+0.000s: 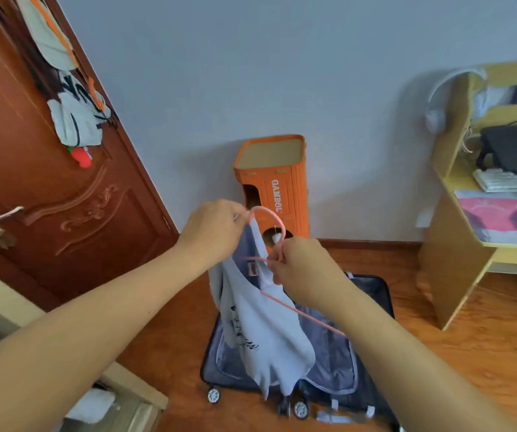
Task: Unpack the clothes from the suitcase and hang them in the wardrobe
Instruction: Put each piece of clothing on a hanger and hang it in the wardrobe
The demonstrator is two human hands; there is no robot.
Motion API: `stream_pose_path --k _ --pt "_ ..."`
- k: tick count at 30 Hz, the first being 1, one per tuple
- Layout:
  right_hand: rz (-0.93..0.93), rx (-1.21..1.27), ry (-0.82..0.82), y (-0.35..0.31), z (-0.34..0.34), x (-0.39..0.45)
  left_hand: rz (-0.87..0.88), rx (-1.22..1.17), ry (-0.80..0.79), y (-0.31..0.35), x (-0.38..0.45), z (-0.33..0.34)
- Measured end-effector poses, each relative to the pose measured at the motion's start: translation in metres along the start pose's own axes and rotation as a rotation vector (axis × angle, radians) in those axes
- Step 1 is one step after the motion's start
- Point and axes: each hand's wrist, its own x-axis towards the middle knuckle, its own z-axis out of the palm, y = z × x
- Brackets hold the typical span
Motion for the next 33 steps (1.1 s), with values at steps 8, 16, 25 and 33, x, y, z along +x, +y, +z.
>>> stream_pose_path --k 8,16,25,33 --pt "-0.107 0.454 0.182 0.006 -0.044 0.022 0.270 -0.045 0.201 0.059 0.012 -0.052" --pt "-0.211 0.487 0.566 -0.024 -0.108 0.028 0.682 0.396 0.396 0.050 0.026 -0.099" --pt "-0.207 0.315 0.520 0.050 0.026 0.005 0.528 0.130 0.360 0.008 0.025 -0.125" --pt "-0.482 0.275 0.356 0.021 0.002 0.030 0.530 -0.024 0.349 -0.010 0.020 -0.139"
